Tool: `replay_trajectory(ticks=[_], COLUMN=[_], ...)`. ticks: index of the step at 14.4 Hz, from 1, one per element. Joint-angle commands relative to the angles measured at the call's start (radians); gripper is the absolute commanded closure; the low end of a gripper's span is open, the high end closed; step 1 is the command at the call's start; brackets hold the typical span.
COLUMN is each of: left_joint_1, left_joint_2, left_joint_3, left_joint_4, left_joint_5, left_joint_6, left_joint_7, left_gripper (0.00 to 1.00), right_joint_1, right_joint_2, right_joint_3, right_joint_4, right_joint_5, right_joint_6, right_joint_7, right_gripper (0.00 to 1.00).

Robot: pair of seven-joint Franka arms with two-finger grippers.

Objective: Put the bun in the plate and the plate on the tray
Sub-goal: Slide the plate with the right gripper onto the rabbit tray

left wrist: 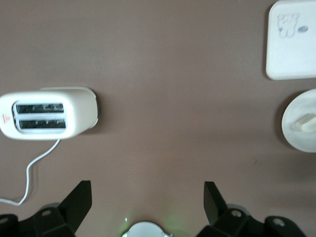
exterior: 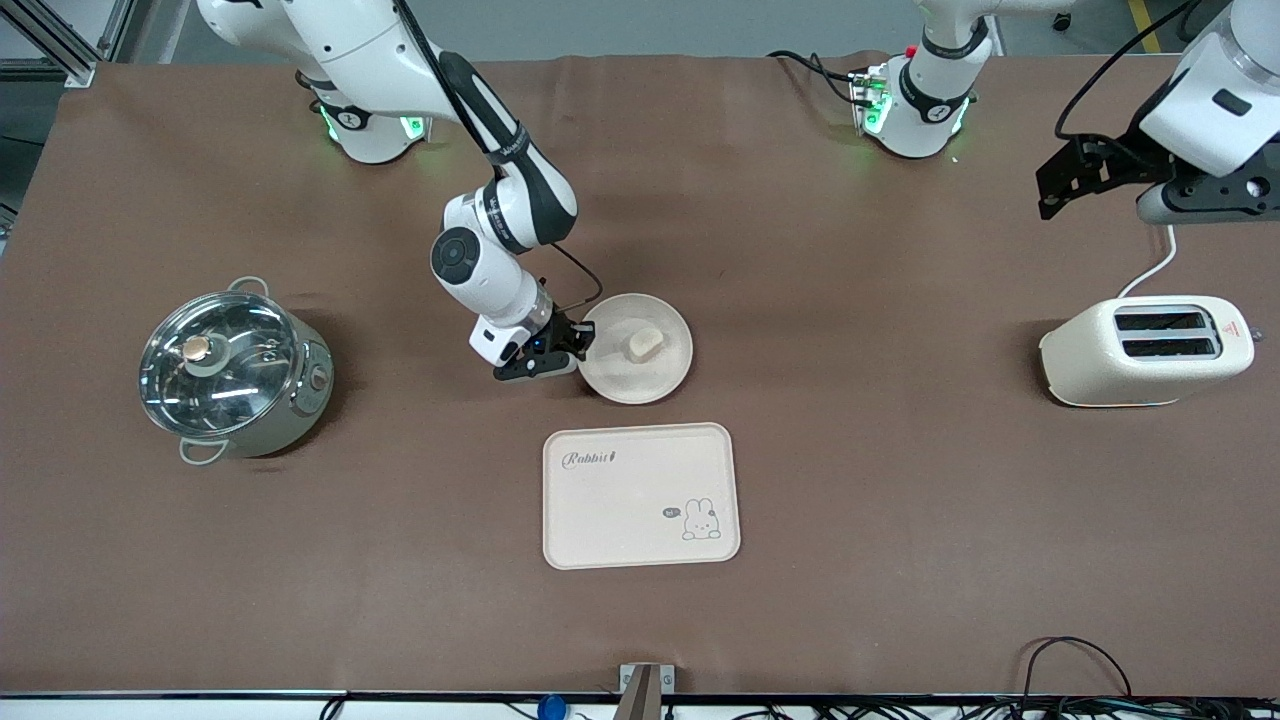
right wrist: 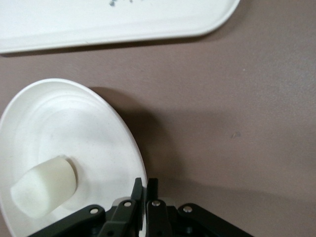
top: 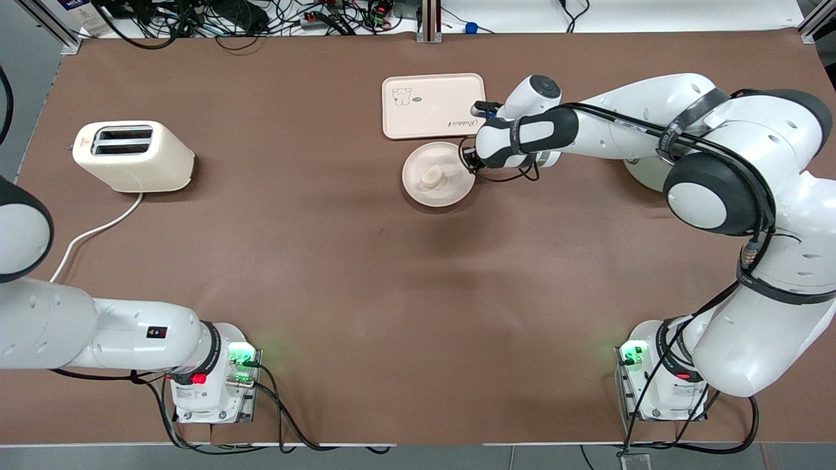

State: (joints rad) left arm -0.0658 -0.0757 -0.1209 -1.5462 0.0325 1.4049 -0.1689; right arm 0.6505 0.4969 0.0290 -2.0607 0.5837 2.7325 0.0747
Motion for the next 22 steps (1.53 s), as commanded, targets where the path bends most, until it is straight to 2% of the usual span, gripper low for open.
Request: replay_trajectory(ticks=[1,3,5,10,14,22], left_joint_1=[-0.002,-0.002,-0.006,-0.003,-0.002,0.006], left_joint_2=[-0.023,-0.016,-0.004,0.01,-0.003,0.0], left_joint_3=[0.01,0.01,0.007,0.006,0.004,0.009], left_joint_4=[-0.031,-0.032,-0.031,-0.032,-0.037,-0.074], left_joint_5=[0.009,0.012,0.012,0.0,-0.002,-0.005], left_joint_6=[-0.02,0.0,0.023,0.077,0.098,0.169], left_joint_7=[0.019,0.019,0.019,0.019,0.02,0.02], left_gripper=[0.0,0.0,0.0,0.0,0.0,0.0], right_joint_1=[-0.002,-0.017,-0.041,-0.095,-0.13,-0.15], right_joint_2=[-0.11,-0.104,-0.094,0.083,0.236,0.35], right_joint_3=[0.0,-0.001,-0.004,-0.007,-0.009,-0.017], right_joint_4=[-0.055,-0.03,0.025,0.276,0.456,0.56], right_joint_5=[0.03,0.044,0.096,0.099,0.087,0.087], right_joint_6=[-0.043,-0.036,-0.037,-0.051,-0.053,-0.042], right_joint_7=[0.017,0.016,0.017,0.126,0.137,0.139], right_gripper=[0.99,0.99,0.99,0.99,0.99,0.99])
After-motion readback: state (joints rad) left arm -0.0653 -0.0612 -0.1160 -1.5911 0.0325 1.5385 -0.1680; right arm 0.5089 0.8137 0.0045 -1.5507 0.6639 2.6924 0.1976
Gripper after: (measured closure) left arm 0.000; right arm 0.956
